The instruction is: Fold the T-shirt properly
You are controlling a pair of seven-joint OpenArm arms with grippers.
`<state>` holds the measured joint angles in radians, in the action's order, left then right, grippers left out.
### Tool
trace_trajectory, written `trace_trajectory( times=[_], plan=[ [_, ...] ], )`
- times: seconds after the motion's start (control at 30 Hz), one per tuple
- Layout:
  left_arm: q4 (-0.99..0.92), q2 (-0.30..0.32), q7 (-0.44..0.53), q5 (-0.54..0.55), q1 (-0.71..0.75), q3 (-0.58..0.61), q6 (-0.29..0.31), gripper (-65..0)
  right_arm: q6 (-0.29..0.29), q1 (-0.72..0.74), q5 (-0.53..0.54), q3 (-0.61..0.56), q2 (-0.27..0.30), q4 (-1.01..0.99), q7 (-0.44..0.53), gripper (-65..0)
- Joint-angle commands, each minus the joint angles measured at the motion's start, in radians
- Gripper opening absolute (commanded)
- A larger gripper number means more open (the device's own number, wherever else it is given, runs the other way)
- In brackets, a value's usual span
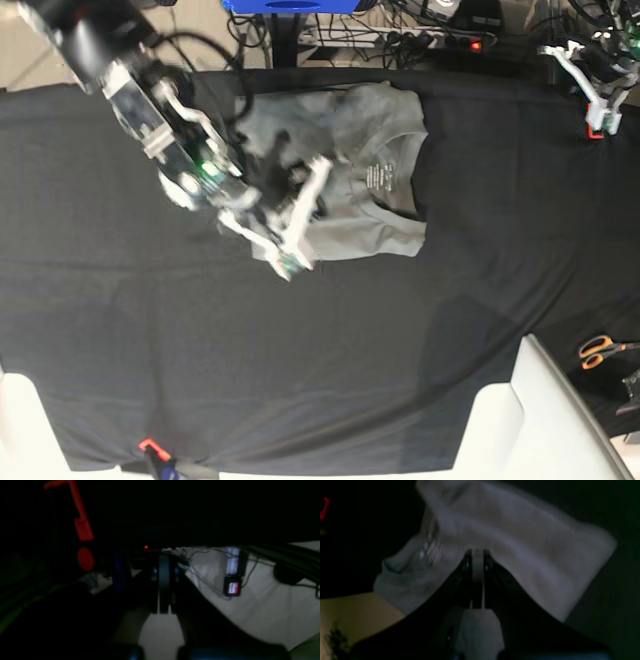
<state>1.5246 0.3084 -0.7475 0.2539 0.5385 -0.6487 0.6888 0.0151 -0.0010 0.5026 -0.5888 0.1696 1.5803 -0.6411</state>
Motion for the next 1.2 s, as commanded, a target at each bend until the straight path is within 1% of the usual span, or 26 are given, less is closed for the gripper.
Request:
trace_trajectory(
  times=[0.0,0.07,0.1,0.17,0.23,0.33,0.4,0.43,0.47,0.5,0.57,0.6,0.63,0.7,0.83,0.9,1.0,1.1,1.17],
  plan=[
    [0.049,0.004,0.018,0.023,0.012,0.017,0.009,-65.0,-0.007,-0.007,0.000,0.053,0.028,0.044,0.019,-64.8],
    [0.112,-0.013,0.013,0.041,0.012,0.051,0.009,-65.0,-0.007,-0.066,0.000,0.120,0.048,0.084,0.016,-64.8],
    [0.149,-0.030,-0.004,0.074,0.010,0.053,0.009,-65.0,-0.007,-0.093,0.000,0.155,0.060,0.102,0.016,-64.8],
    [0.208,-0.044,-0.070,0.166,-0.002,0.045,0.009,-65.0,-0.002,-0.143,0.000,0.208,0.083,0.119,0.016,-64.8],
    [0.247,-0.042,-0.145,0.275,-0.037,0.056,0.009,-65.0,-0.002,-0.176,-0.002,0.258,0.107,0.114,0.016,-64.8],
    [0.253,-0.044,-0.214,0.396,-0.079,0.056,0.009,-65.0,0.000,-0.218,-0.003,0.316,0.123,0.094,0.017,-64.8],
    [0.248,-0.045,-0.223,0.490,-0.097,0.056,0.009,-51.5,0.000,-0.236,-0.003,0.347,0.124,0.076,0.017,-64.8],
    [0.244,-0.045,-0.221,0.540,-0.102,0.056,0.009,-42.6,0.001,-0.247,-0.003,0.362,0.124,0.065,0.017,-64.8],
    [0.230,-0.045,-0.221,0.592,-0.105,0.056,0.009,-32.6,0.001,-0.261,-0.005,0.379,0.124,0.058,0.017,-64.8],
    [0.216,-0.045,-0.221,0.632,-0.108,0.057,0.009,-23.9,0.001,-0.268,-0.005,0.389,0.124,0.053,0.017,-64.8],
    [0.170,-0.045,-0.220,0.695,-0.145,0.106,0.009,-2.6,0.001,-0.285,-0.005,0.393,0.124,0.052,0.017,-64.8],
    [0.149,-0.045,-0.218,0.695,-0.163,0.132,0.009,0.0,0.001,-0.291,-0.005,0.393,0.124,0.052,0.017,-64.8],
    [0.123,-0.047,-0.218,0.687,-0.177,0.155,0.009,0.0,0.001,-0.294,-0.005,0.393,0.124,0.052,0.017,-64.8],
    [0.037,-0.081,-0.217,0.658,-0.231,0.206,0.009,0.0,0.001,-0.299,-0.005,0.392,0.124,0.052,0.017,-64.8],
    [-0.094,-0.143,-0.215,0.540,-0.314,0.274,0.009,0.0,0.001,-0.305,-0.005,0.392,0.124,0.053,0.019,-64.8],
    [-0.132,-0.179,-0.215,0.473,-0.341,0.281,0.009,0.0,0.001,-0.307,-0.005,0.396,0.124,0.053,0.019,-64.8],
    [-0.189,-0.211,-0.209,0.370,-0.374,0.280,0.009,0.0,0.001,-0.311,-0.005,0.398,0.124,0.053,0.019,-64.8],
    [-0.243,-0.236,-0.155,0.307,-0.381,0.290,0.009,0.0,0.001,-0.311,-0.005,0.399,0.124,0.053,0.019,-64.8],
    [-0.278,-0.255,-0.142,0.285,-0.383,0.290,0.009,0.0,0.001,-0.311,-0.005,0.399,0.124,0.053,0.019,-64.8]
  ],
)
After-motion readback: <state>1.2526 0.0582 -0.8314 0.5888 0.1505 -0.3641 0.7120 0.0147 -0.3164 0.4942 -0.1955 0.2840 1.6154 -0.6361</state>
